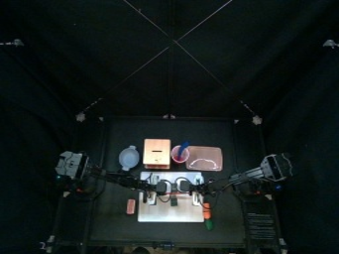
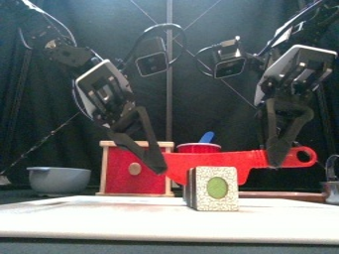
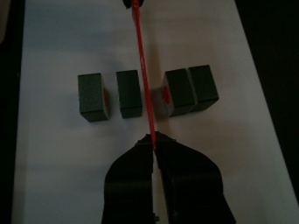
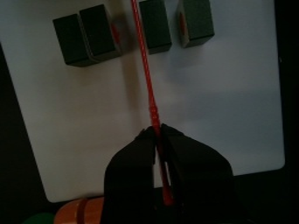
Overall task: Place sushi on board then cut the sushi with the knife then place the pieces on the plate
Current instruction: Cut the sushi into 4 pieces
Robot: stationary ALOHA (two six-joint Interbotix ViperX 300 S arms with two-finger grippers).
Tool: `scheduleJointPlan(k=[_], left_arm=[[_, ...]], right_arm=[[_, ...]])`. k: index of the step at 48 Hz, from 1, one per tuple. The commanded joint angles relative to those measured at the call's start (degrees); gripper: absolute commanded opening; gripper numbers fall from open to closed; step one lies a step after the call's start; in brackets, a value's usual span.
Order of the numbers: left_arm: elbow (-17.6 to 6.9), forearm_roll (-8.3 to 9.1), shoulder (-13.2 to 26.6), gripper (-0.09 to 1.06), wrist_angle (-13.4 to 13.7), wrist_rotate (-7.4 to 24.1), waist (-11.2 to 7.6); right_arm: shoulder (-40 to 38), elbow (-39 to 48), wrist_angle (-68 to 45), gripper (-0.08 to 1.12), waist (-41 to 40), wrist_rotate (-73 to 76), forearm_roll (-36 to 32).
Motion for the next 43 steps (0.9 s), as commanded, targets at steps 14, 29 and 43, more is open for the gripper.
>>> scheduleJointPlan(k=[14,29,43], left_arm=[[-0.4,1.49,-5.0,0.35,-0.6,0.0,-3.6],[-0.3,0.62,-4.4,0.35,-0.5,-0.2,-5.89],[-0.4,-0.79,-3.0,0.35,-0.5,-0.2,-5.89]], right_arm=[[-4.0,-3.4,-0.3,0.4,2.0,0.6,0.8],[-3.9,-3.6,-0.4,0.4,3.9,0.6,3.0],[-2.7,-3.6,-0.4,0.4,3.9,0.6,3.0]])
